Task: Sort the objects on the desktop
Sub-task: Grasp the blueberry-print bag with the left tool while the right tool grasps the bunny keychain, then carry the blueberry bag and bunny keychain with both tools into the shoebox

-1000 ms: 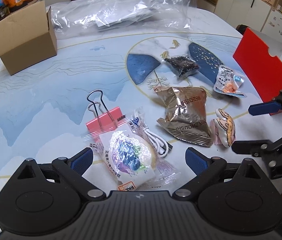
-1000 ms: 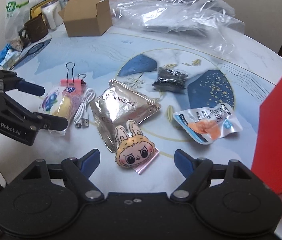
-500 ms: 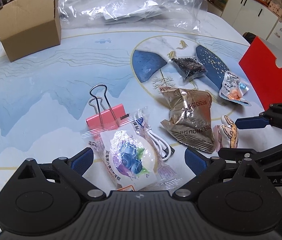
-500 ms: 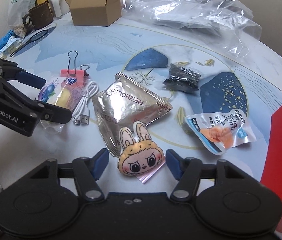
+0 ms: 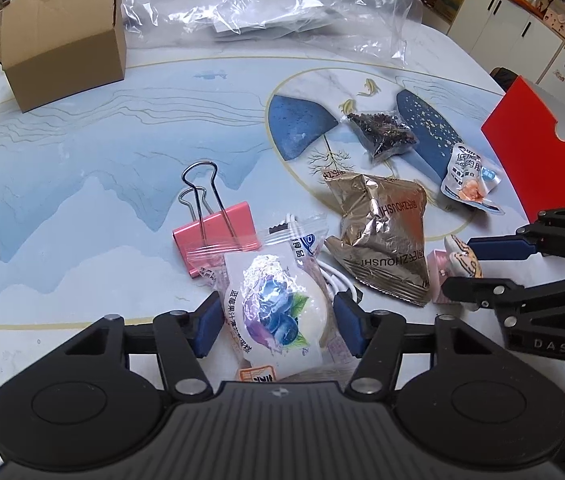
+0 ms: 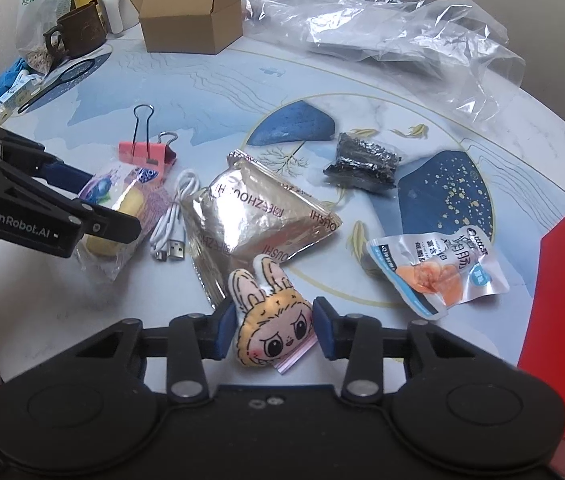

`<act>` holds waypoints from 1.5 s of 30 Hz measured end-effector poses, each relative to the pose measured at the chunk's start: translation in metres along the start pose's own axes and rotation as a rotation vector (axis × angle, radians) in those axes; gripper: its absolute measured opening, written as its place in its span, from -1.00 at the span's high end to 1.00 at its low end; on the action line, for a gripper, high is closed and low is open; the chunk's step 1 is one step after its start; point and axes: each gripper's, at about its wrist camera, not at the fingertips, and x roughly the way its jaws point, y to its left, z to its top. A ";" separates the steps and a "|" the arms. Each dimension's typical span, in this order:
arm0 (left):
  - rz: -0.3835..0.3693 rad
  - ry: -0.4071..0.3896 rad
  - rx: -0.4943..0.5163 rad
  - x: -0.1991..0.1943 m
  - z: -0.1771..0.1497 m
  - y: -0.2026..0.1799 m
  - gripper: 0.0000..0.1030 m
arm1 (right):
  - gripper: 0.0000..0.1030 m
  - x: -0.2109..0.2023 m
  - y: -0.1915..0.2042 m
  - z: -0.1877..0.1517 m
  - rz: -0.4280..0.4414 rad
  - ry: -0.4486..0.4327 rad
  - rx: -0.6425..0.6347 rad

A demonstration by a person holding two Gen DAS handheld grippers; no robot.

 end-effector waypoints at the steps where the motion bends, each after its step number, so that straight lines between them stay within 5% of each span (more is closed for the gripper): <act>1: 0.003 -0.002 0.001 0.000 0.000 0.000 -0.08 | 0.28 -0.001 0.000 0.000 -0.003 0.000 0.000; 27: -0.042 -0.041 0.021 -0.044 0.008 -0.016 -0.02 | 0.30 -0.058 -0.025 0.002 -0.004 -0.086 0.101; 45: -0.095 -0.101 0.122 -0.072 0.037 -0.084 -0.02 | 0.30 -0.122 -0.104 -0.016 -0.083 -0.191 0.246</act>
